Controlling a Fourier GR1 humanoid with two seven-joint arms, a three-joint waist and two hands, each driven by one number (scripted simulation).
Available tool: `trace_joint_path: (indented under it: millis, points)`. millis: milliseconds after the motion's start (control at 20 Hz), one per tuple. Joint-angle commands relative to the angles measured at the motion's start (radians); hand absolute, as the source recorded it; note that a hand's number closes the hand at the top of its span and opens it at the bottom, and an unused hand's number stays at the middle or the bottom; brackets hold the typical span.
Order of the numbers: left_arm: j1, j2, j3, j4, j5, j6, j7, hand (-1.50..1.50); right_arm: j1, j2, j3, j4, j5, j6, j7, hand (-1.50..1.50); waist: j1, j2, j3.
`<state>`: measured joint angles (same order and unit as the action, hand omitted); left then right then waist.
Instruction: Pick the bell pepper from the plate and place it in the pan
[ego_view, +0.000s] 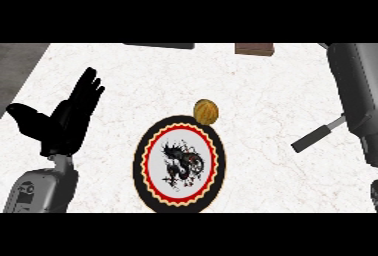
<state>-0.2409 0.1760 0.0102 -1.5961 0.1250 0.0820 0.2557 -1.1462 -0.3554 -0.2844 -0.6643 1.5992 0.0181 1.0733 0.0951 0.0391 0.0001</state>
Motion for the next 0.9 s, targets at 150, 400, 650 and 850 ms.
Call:
trace_joint_path:
  millis: [150,400,650,850]
  points:
    - [-0.005,-0.006,0.009,-0.014,-0.007,0.024,0.017,0.00,-0.010,-0.095,-0.074,0.127,0.038,-0.214,0.076,1.50,-0.026,-0.009,0.002]
    - [0.004,-0.014,0.017,0.018,-0.004,0.019,-0.004,0.00,0.033,-0.122,-0.116,0.183,0.038,-0.353,0.046,1.50,-0.042,-0.014,0.002]
    - [0.032,-0.024,-0.001,0.035,-0.036,0.026,-0.028,0.00,0.096,-0.202,-0.176,0.232,-0.002,-0.458,-0.057,1.50,-0.057,-0.020,0.002]
    - [0.065,-0.010,0.025,0.000,-0.017,0.014,-0.043,0.00,0.204,-0.241,-0.236,0.295,-0.075,-0.597,-0.221,1.50,-0.054,-0.017,0.004]
